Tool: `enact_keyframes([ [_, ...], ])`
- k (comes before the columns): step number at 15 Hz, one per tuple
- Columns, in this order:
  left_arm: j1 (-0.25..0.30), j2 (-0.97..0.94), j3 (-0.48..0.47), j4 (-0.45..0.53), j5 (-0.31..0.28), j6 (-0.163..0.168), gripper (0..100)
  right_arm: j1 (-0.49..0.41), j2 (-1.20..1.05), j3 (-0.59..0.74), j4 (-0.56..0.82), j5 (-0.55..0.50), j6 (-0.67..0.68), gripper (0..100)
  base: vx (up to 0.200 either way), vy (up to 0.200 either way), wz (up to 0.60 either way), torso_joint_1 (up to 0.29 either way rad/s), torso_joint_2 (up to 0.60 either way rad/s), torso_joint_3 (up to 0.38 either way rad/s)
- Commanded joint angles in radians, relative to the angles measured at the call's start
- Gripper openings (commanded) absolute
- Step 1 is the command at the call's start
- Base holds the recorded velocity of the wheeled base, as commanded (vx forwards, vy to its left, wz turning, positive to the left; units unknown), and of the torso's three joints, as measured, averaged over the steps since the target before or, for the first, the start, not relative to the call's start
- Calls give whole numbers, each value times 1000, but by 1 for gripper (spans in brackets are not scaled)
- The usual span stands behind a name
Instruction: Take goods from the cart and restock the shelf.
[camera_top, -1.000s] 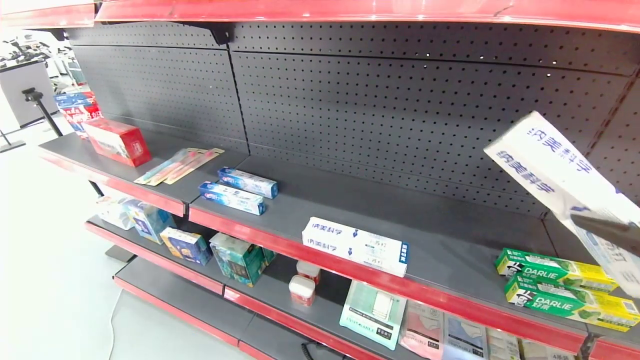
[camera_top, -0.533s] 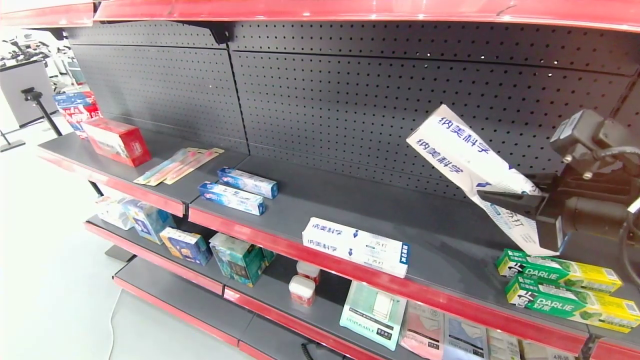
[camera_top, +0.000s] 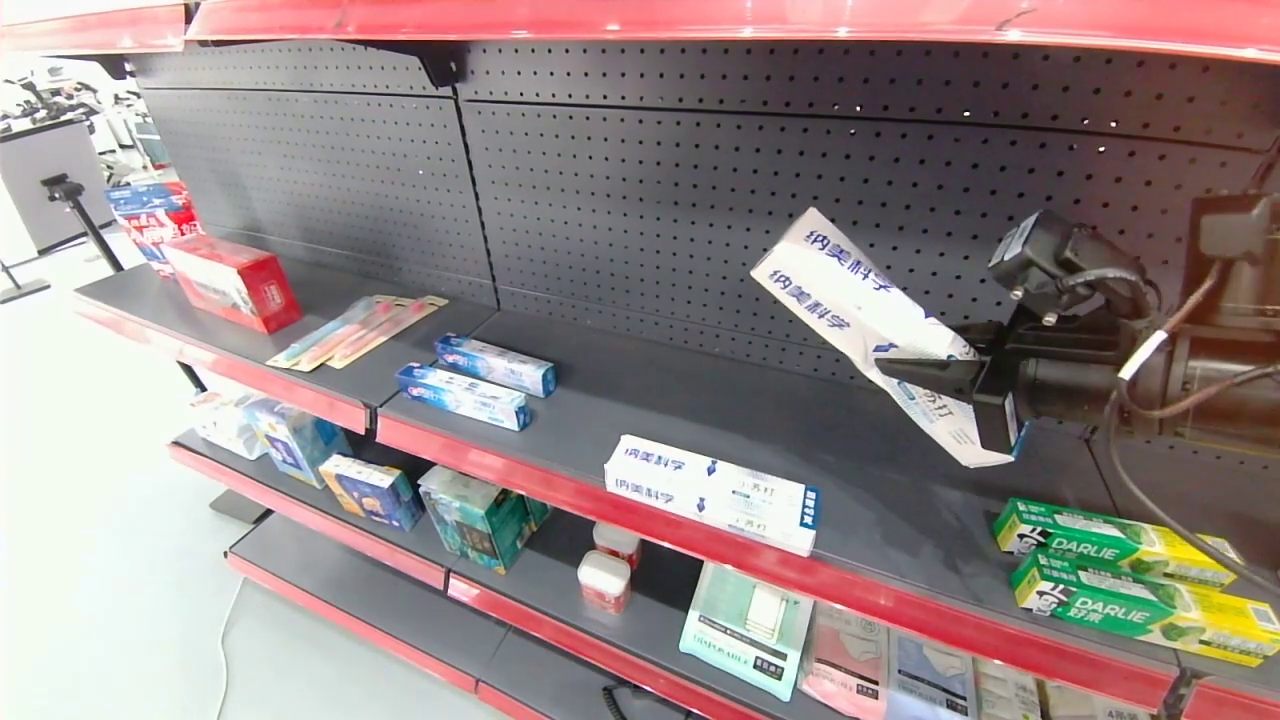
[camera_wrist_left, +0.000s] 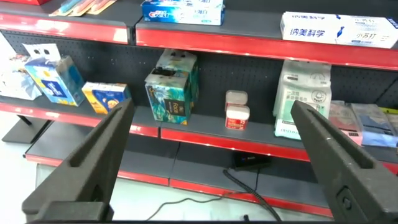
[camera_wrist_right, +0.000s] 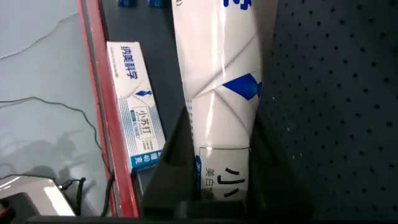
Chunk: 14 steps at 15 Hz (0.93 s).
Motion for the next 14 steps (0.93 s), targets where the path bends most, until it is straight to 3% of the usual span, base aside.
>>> enact_keyframes([
  [1, 0, 5, 0, 0, 1, 0, 100, -37, 89, -7, -25, 42, -12, 0, 0, 0, 0, 0, 0, 0],
  [4, 0, 5, 0, 0, 1, 0, 100, -89, 218, -54, -47, 148, -76, 0, 0, 0, 0, 0, 0, 0],
  [10, 0, 5, 0, 0, 1, 0, 100, -137, 382, -140, -81, 211, -143, 0, 0, 0, 0, 0, 0, 0],
  [14, 0, 5, 0, 0, 1, 0, 100, -121, 470, -157, -90, 257, -153, 0, 0, 0, 0, 0, 0, 0],
])
